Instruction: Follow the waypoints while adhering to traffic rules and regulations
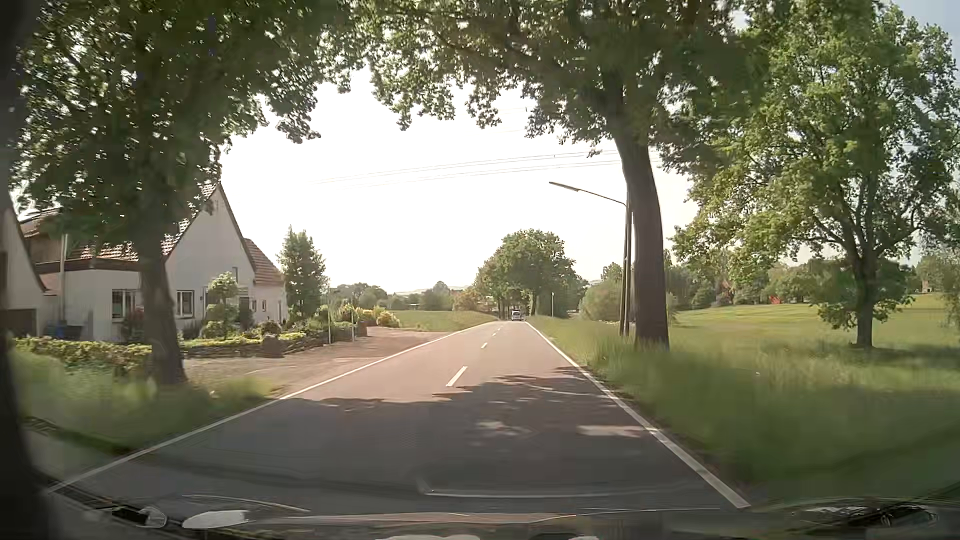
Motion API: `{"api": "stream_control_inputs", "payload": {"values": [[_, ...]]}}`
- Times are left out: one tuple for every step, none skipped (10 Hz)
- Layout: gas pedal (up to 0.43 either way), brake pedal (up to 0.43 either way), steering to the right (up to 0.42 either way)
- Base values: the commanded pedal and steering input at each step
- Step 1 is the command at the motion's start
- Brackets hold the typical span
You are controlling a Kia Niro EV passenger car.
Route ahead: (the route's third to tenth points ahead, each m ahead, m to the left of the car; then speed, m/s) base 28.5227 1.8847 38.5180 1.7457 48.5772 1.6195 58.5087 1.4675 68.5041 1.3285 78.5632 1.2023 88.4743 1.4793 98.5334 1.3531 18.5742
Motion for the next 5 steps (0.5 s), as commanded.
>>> {"api": "stream_control_inputs", "payload": {"values": [[0.157,0.000,0.001],[0.157,0.000,0.001],[0.169,0.000,0.000],[0.169,0.000,0.000],[0.177,0.000,0.000]]}}
